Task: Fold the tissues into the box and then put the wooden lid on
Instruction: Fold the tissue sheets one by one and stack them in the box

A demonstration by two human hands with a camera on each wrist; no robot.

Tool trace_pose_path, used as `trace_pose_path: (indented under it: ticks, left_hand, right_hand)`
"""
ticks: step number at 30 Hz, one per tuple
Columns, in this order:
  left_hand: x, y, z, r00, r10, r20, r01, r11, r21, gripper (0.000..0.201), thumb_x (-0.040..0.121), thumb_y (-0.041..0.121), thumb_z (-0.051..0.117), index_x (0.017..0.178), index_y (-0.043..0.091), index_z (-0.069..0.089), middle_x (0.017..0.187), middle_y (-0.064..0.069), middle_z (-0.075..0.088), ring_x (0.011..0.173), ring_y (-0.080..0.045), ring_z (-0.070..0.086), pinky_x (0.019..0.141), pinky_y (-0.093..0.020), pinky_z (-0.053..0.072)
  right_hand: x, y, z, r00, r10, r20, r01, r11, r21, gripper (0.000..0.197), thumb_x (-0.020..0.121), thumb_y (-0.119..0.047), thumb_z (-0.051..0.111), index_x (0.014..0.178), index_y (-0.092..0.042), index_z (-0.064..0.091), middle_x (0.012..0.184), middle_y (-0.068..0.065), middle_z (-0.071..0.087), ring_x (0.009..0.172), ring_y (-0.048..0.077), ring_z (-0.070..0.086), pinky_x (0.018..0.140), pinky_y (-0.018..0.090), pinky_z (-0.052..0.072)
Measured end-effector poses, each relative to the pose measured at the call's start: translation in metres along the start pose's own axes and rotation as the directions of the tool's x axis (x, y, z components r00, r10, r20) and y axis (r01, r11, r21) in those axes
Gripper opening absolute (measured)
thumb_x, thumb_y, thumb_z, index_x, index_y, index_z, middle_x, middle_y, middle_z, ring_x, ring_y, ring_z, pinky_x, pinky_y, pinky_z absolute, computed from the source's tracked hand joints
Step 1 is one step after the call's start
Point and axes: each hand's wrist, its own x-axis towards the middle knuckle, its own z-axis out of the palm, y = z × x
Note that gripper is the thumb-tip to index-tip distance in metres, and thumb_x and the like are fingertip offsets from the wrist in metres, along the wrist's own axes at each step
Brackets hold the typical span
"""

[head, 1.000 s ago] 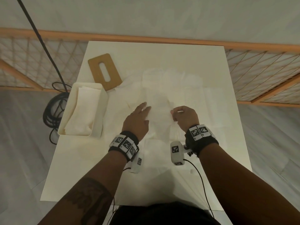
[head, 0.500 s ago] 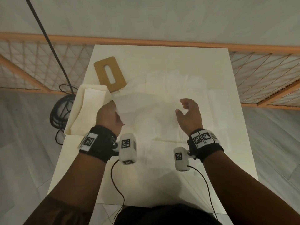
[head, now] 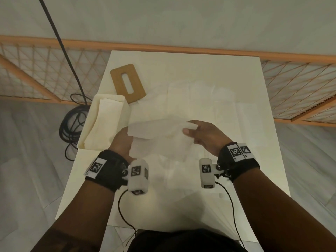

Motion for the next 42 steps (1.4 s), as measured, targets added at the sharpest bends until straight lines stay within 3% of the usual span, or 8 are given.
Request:
trace_pose_path:
  ticks: [3,8,15,20,27,31,38,42]
  left_hand:
    - [0.005,-0.013,0.006,0.995,-0.065,0.070,0.070,0.995,-0.071,0.016,0.098,0.000,0.053,0.097,0.003,0.068,0.087,-0.013,0.069,0.078,-0.022,0.068,0.062,-0.029,0.053]
    - [0.014,-0.029,0.011,0.970,-0.156,0.184,0.189,0.965,-0.179,0.021,0.091,0.006,0.062,0.110,0.002,0.069,0.105,-0.017,0.072,0.081,-0.029,0.071,0.072,-0.038,0.060]
    - [0.026,-0.034,0.007,0.987,0.065,0.149,-0.071,0.997,0.036,0.047,0.078,0.029,0.085,0.121,0.019,0.068,0.112,-0.011,0.075,0.108,-0.035,0.070,0.099,-0.052,0.054]
    - [0.027,-0.024,0.006,0.939,0.286,0.190,-0.313,0.940,0.134,0.070,0.073,0.026,0.091,0.127,0.046,0.051,0.109,-0.011,0.076,0.104,-0.029,0.072,0.090,-0.045,0.057]
    - [0.023,-0.010,0.017,0.838,0.457,0.298,-0.545,0.681,0.490,0.017,0.078,0.047,0.076,0.094,0.045,0.075,0.096,0.003,0.075,0.084,-0.029,0.067,0.086,-0.051,0.056]
    - [0.020,-0.009,0.027,0.786,0.526,0.325,-0.614,0.597,0.517,0.004,0.090,0.042,0.074,0.092,0.041,0.077,0.082,0.025,0.071,0.065,-0.010,0.056,0.073,-0.033,0.051]
    - [0.000,-0.032,0.035,0.751,0.482,0.451,-0.660,0.562,0.498,0.007,0.088,0.040,0.073,0.093,0.036,0.076,0.116,0.018,0.055,0.108,-0.003,0.058,0.086,-0.024,0.049]
    - [-0.012,-0.047,0.036,0.761,0.360,0.539,-0.621,0.646,0.445,0.003,0.093,0.031,0.071,0.095,0.033,0.072,0.113,0.020,0.068,0.099,0.002,0.064,0.081,-0.022,0.045]
  right_hand:
    - [-0.012,-0.009,0.002,0.996,0.017,-0.092,-0.011,0.998,0.063,0.049,0.094,-0.046,0.066,0.111,-0.001,0.072,0.106,0.017,0.075,0.096,0.028,0.068,0.087,0.036,0.054]
    - [-0.017,-0.005,0.000,0.970,0.219,-0.105,-0.176,0.931,0.319,0.068,0.100,-0.068,0.035,0.099,-0.011,0.072,0.078,0.006,0.077,0.068,0.020,0.075,0.055,0.027,0.057]
    - [-0.023,0.011,-0.011,0.966,-0.003,-0.260,0.017,0.999,0.052,0.061,0.089,-0.014,0.079,0.137,-0.024,0.043,0.115,0.017,0.072,0.106,0.031,0.072,0.099,0.051,0.055]
    - [-0.035,-0.001,-0.020,0.970,-0.125,-0.207,0.113,0.991,-0.067,0.053,0.081,-0.004,0.082,0.122,-0.024,0.055,0.116,0.013,0.071,0.099,0.029,0.073,0.088,0.037,0.060]
    - [-0.054,-0.016,-0.035,0.952,-0.188,-0.241,0.046,0.868,-0.495,0.019,0.081,-0.031,0.084,0.096,-0.041,0.077,0.104,-0.001,0.075,0.089,0.022,0.067,0.086,0.031,0.054]
    - [-0.070,-0.010,-0.040,0.950,-0.186,-0.252,0.042,0.872,-0.489,0.023,0.073,-0.023,0.090,0.091,-0.032,0.080,0.118,-0.023,0.068,0.094,0.016,0.068,0.086,0.022,0.054]
    - [-0.109,0.021,-0.046,0.948,-0.192,-0.253,0.027,0.843,-0.537,0.010,0.085,-0.033,0.081,0.090,-0.034,0.072,0.120,-0.029,0.063,0.098,-0.008,0.061,0.079,0.014,0.043]
    - [-0.126,0.047,-0.045,0.974,-0.113,-0.198,0.008,0.885,-0.465,0.009,0.090,-0.030,0.076,0.091,-0.029,0.067,0.098,-0.022,0.069,0.087,-0.006,0.062,0.079,0.020,0.040]
